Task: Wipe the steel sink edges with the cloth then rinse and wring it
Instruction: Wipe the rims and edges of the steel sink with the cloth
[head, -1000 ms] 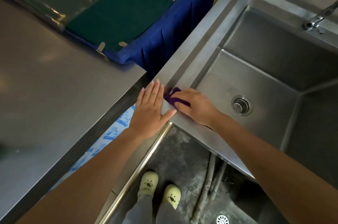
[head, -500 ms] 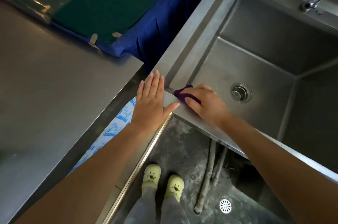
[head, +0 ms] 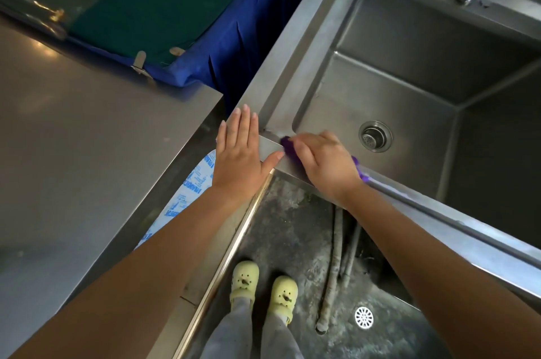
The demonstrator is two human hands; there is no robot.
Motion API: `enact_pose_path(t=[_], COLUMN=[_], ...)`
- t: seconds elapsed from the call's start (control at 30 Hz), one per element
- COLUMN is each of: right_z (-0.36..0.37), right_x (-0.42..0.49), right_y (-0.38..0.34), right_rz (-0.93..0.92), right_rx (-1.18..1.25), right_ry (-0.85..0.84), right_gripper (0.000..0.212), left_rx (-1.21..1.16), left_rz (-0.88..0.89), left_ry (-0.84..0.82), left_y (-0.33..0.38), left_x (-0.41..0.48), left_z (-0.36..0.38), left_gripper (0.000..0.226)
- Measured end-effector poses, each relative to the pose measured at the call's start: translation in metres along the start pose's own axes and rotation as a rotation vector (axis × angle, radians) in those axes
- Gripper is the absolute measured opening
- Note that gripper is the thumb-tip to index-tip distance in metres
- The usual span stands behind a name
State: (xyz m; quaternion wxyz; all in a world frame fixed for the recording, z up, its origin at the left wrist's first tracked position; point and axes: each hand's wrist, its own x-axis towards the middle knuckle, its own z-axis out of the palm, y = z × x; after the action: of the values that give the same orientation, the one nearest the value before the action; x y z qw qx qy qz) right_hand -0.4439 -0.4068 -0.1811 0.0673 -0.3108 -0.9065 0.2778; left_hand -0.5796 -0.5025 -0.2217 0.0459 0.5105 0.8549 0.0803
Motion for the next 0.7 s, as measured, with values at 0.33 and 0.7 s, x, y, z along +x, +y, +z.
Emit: enact_pose_path(t=[0.33, 0.7], right_z=[0.003, -0.006], right_x=[0.041, 0.043], right_y=[-0.005, -0.021], right_rz=[0.036, 0.188], right_rx=[0.121, 0.325], right_ry=[-0.151, 0.278], right_gripper=[0.027, 0.023], left_rx=[0.032, -0.057], left_rz=[0.047, -0.036], left_ry=[0.03, 0.04], left_y=[-0.01, -0.024], left_x=[-0.01, -0.034], left_z=[0.0, -0.002], left_gripper=[0.088, 0.079])
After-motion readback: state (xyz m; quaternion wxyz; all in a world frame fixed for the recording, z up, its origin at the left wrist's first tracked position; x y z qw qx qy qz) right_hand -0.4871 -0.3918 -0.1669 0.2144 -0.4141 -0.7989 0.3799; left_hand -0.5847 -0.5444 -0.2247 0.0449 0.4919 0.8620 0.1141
